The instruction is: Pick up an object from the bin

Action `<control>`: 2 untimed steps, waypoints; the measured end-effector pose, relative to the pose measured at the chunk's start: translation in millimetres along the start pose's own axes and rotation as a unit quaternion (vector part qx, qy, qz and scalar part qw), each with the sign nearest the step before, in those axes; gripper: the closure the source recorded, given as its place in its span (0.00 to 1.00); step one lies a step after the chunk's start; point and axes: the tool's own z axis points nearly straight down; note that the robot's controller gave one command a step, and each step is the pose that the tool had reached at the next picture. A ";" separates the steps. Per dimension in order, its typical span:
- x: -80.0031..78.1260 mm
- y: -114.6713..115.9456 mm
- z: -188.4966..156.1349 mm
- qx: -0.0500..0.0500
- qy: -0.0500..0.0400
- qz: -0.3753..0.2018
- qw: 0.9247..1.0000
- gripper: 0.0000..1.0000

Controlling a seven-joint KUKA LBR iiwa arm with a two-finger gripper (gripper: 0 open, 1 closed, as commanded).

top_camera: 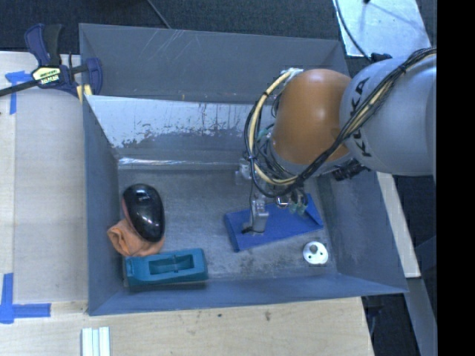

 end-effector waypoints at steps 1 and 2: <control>-1.7 -0.2 -4.7 0.000 -0.004 0.000 1.000 0.00; 44.3 -40.5 -23.3 0.000 -0.003 0.007 1.000 0.00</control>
Offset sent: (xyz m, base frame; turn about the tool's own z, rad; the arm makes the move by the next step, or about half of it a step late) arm -0.0647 -0.0625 0.0337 0.0259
